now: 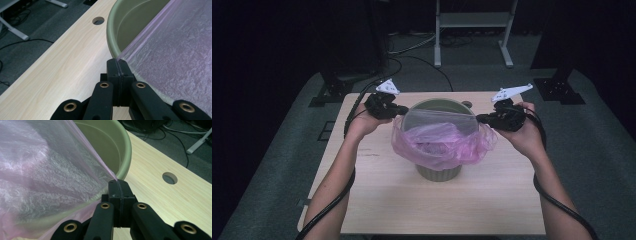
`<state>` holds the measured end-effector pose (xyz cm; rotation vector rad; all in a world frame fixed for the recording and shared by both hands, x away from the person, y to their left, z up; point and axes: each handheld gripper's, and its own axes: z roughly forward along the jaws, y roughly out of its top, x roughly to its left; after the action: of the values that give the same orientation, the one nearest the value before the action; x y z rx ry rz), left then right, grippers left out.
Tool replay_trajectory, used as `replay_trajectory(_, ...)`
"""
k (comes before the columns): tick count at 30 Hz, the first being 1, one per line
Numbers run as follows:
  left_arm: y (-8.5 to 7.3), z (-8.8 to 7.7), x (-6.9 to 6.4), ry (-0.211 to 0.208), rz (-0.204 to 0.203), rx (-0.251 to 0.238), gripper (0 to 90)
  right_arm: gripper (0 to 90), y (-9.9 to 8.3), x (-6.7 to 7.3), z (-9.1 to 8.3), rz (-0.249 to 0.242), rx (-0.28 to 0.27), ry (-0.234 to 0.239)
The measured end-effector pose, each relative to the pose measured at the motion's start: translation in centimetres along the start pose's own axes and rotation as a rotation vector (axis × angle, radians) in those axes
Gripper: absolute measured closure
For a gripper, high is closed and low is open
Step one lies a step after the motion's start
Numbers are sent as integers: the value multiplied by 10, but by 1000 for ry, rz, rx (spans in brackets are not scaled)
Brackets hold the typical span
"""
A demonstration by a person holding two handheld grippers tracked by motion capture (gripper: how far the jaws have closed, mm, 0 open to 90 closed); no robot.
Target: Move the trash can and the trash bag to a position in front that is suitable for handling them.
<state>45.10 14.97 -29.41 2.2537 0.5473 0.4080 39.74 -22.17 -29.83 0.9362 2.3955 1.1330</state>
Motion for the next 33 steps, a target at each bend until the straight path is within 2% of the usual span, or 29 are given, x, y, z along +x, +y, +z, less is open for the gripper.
replay_trajectory(4,-1,4,5,-20,-23,-14,900,900,-1,-5,2,20,-3,22)
replay_trajectory(11,5,17,13,-26,-23,5,900,900,-1,-11,8,27,11,30)
replay_trajectory(16,1,27,21,-59,-62,-18,900,900,-3,-18,16,53,13,47)
replay_trajectory(30,-4,48,30,-83,-117,-38,900,900,-3,-29,41,110,57,47)
replay_trajectory(33,-8,51,34,-95,-151,-56,900,900,-3,-29,47,114,71,40)
